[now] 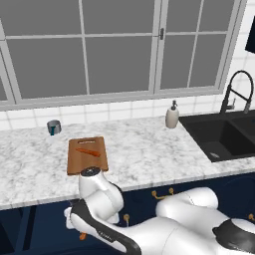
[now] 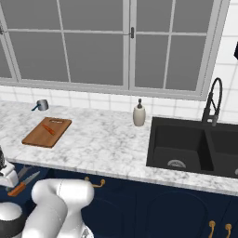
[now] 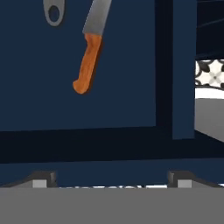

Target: Place the appropriate cutting tool for cutting the carrot skin on the cutting board.

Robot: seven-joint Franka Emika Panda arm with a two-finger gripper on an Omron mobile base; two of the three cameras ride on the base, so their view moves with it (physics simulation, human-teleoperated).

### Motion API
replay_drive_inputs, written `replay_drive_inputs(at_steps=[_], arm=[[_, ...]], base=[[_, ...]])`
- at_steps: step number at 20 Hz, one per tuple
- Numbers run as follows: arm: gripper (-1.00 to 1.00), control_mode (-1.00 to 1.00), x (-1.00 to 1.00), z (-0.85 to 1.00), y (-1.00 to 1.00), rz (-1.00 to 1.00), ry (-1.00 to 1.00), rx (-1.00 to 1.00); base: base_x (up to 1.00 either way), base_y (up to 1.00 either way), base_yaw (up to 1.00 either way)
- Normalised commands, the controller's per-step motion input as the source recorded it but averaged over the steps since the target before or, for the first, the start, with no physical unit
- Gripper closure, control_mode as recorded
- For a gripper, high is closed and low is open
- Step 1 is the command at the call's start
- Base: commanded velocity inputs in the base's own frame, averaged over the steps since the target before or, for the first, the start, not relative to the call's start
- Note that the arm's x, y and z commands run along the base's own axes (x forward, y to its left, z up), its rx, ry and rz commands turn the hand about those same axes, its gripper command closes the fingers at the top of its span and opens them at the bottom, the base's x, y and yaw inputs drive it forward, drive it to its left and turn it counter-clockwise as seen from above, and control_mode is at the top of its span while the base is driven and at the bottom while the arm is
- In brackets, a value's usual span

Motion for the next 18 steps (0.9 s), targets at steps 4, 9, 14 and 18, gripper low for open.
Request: replay_drive_inputs(at_steps=[4, 9, 14, 18], arm=[[-1.0, -1.0, 0.34, -0.47, 0.42, 0.0, 0.0, -0.04], [-1.0, -1.0, 0.25, -0.33, 0.37, 0.0, 0.0, -0.04], [-1.0, -1.0, 0.02, -0.26, 0.32, 0.0, 0.03, -0.03], [-1.0, -1.0, 0.0, -0.23, 0.25, 0.0, 0.02, -0.03]], base=[[0.0, 0.0, 0.0], [0.0, 0.0, 0.0], [0.0, 0.0, 0.0], [0.0, 0.0, 0.0]])
